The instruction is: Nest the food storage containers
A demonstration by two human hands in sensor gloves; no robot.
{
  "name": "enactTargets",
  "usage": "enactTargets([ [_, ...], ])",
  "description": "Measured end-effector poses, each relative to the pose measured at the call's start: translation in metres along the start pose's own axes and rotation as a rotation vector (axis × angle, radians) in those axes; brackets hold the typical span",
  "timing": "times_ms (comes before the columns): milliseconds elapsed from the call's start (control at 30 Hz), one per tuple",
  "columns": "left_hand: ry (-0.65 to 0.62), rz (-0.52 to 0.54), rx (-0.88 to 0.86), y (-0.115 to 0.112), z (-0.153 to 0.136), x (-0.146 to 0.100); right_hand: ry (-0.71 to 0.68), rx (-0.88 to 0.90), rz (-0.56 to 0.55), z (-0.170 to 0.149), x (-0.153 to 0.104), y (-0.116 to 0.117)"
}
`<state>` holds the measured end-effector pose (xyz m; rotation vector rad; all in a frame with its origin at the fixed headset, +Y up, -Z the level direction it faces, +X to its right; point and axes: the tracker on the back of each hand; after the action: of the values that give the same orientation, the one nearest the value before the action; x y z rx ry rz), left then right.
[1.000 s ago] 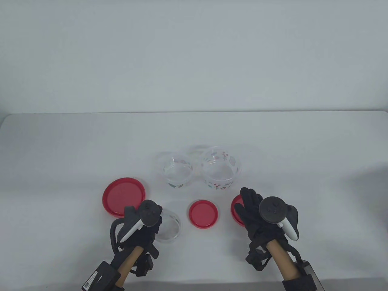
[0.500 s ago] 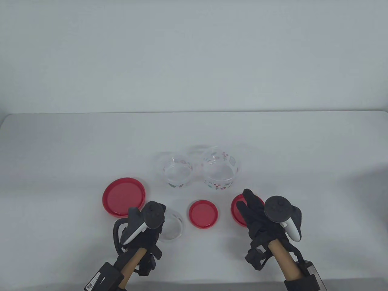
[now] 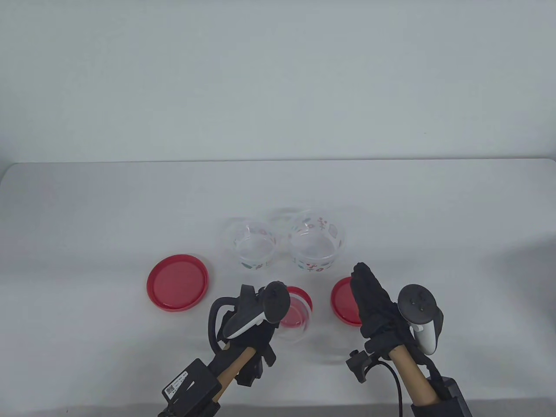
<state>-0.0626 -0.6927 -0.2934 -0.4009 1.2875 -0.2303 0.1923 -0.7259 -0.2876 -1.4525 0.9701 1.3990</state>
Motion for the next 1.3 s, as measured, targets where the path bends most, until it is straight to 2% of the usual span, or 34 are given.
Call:
enactTargets([
  [333, -0.027, 0.062, -0.084, 0.021, 0.042, 0.011, 0.106, 0.202, 0.063, -0.006, 0.0, -0.004],
  [567, -0.079, 0.021, -0.223, 0.022, 0.059, 0.016, 0.16, 0.273, 0.215, -0.011, -0.003, 0.009],
  [633, -0.082, 0.038, -0.203, 0.022, 0.059, 0.014, 0.136, 0.234, 0.16, -0.012, -0.001, 0.01],
  [933, -0.188, -0.013, -0.389, 0.016, 0.037, 0.018, 0.136, 0.2, 0.084, -0.012, 0.0, 0.009],
  [1000, -0.185, 0.008, -0.409, 0.012, 0.026, 0.02, 0.135, 0.171, 0.055, -0.012, 0.0, 0.007],
  [1133, -0.115, 0.031, -0.429, 0.005, 0.001, 0.024, 0.122, 0.131, 0.01, -0.012, 0.001, 0.003],
  [1300, 0.034, -0.036, -0.375, -0.014, -0.025, 0.04, 0.124, 0.118, 0.0, -0.013, 0.001, 0.003],
])
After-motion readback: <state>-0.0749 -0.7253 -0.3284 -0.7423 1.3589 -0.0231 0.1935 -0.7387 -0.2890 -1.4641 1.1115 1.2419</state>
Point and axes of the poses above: the tracker on the back of each hand, its own z axis roughly to the thumb side, its own x axis roughly from the wrist to the fingertips, y = z × x, and after that the axes turned 11 degrees about -z, right-handed
